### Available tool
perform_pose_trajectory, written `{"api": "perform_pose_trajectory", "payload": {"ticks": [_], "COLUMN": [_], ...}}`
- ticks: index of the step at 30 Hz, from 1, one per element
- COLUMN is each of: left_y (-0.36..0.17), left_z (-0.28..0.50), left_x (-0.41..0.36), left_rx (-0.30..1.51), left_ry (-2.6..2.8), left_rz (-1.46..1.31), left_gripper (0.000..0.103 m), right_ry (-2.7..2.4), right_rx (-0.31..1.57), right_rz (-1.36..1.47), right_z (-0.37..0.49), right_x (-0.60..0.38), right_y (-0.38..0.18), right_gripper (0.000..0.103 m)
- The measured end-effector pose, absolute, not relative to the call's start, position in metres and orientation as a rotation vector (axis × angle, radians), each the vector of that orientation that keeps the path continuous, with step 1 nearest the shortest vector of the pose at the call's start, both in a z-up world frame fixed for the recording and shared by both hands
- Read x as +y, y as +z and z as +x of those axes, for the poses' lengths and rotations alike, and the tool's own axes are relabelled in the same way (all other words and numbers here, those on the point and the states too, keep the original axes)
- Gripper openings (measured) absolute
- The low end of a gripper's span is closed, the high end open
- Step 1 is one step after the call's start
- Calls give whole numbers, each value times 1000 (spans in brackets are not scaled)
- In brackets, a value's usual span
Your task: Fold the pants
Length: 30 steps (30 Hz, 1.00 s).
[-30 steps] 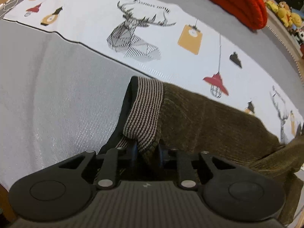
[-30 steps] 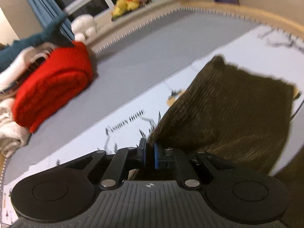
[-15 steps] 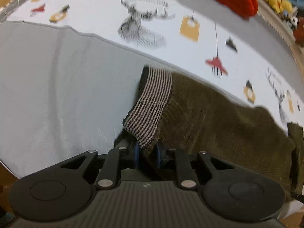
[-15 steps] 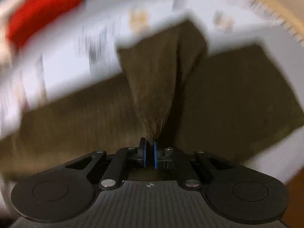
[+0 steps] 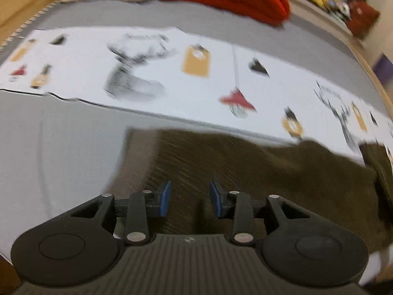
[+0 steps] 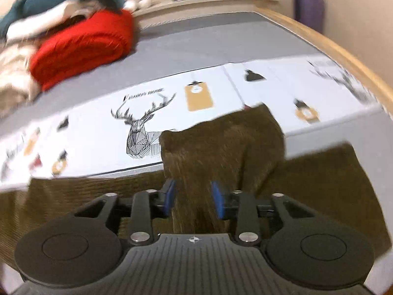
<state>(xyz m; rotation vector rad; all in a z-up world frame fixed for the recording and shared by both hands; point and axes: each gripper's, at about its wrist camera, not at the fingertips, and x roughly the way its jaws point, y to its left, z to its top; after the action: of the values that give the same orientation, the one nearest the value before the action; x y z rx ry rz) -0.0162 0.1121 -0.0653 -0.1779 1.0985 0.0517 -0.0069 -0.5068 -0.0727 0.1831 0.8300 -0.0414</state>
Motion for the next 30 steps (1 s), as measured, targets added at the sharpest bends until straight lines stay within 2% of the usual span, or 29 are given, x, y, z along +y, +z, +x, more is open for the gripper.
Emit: {"api": "perform_pose_trajectory", "payload": {"ticks": [3, 8, 10, 11, 12, 13, 14, 15, 18, 21, 23, 25, 27, 30], "left_y": [-74, -77, -77, -77, -77, -76, -76, -76, -73, -71, -69, -68, -68, -70], "left_z": [-10, -4, -1, 0, 1, 2, 4, 4, 5, 6, 5, 4, 3, 4], "left_x": [101, 104, 104, 103, 103, 102, 100, 97, 84, 66, 54, 41, 32, 25], "left_rx": [1139, 1148, 1151, 1154, 1157, 1159, 1158, 1157, 1149, 1145, 1142, 1138, 1137, 1142], "left_ry": [24, 21, 20, 20, 20, 18, 15, 11, -9, -39, -64, -91, -107, -106], "left_rz": [-111, -128, -130, -133, -134, -134, -135, -135, -137, -139, -132, -117, -107, -101], "left_gripper": [39, 43, 44, 44, 44, 44, 44, 44, 44, 44, 44, 44, 44, 46], "right_ry": [-39, -4, -38, -67, -95, -113, -125, -142, -246, -379, -428, -421, -389, -335], "right_rx": [881, 972, 1022, 1041, 1046, 1040, 1025, 1003, 891, 854, 914, 1063, 1179, 1160], "right_rz": [71, -139, -263, -310, -338, -327, -282, -220, -41, 151, 325, 477, 621, 605], "right_z": [24, 57, 65, 64, 65, 64, 60, 56, 30, -16, -53, -84, -112, -128], "right_x": [-482, -435, -421, -418, -419, -424, -432, -443, -488, -549, -595, -628, -649, -657], "right_y": [-88, -119, -135, -139, -141, -138, -131, -123, -94, -82, -91, -117, -140, -139], "right_gripper": [52, 52, 49, 39, 25, 21, 10, 8, 7, 7, 7, 8, 13, 17]}}
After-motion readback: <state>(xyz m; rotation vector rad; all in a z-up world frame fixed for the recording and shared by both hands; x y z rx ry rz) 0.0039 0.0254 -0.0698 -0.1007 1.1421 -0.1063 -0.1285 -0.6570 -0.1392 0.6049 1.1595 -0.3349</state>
